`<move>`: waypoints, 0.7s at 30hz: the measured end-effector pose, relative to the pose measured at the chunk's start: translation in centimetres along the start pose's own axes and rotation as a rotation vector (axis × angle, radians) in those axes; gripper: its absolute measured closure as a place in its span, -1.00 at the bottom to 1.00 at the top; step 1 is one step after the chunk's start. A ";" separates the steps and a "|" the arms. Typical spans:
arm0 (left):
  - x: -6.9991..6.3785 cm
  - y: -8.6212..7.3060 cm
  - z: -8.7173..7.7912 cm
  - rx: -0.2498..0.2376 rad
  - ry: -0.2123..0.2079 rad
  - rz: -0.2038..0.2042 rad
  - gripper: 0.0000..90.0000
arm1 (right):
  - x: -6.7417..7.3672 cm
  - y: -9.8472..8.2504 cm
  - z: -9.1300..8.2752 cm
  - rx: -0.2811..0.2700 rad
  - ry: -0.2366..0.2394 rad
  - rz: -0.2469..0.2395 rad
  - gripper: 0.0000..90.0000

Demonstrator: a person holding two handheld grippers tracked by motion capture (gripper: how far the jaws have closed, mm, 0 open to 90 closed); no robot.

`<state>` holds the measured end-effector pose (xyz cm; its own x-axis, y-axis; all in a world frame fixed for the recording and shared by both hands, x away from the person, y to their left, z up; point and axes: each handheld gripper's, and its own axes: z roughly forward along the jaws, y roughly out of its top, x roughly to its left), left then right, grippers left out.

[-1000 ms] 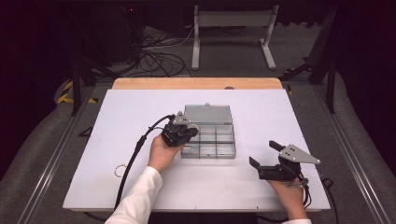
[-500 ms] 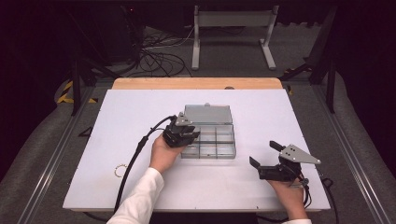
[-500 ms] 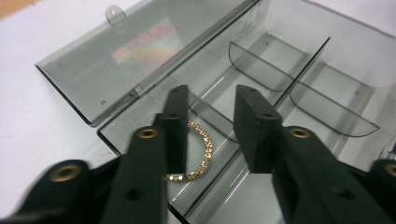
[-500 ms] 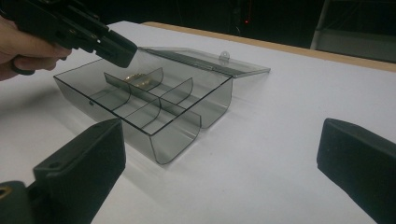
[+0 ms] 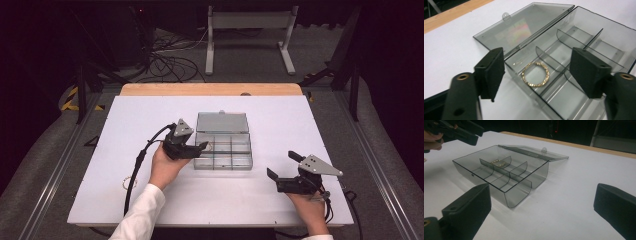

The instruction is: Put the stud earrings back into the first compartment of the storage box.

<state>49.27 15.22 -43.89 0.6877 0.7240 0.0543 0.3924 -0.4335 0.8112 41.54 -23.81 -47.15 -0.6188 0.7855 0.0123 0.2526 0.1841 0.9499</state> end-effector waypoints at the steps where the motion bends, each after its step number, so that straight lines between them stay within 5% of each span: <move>1: 0.1 -0.3 -0.3 0.005 0.003 0.001 -0.47 | 0.0 0.0 0.0 0.000 0.001 0.001 -0.95; 21: 2.6 -4.1 -6.1 -0.031 0.067 -0.039 -0.67 | 0.2 0.0 0.2 0.006 -0.001 -0.005 -0.95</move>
<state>45.77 22.16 -43.52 0.6290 0.7751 0.0602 0.3988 -0.3882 0.8308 41.55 -23.55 -47.23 -0.6195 0.7849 0.0078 0.2543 0.1913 0.9480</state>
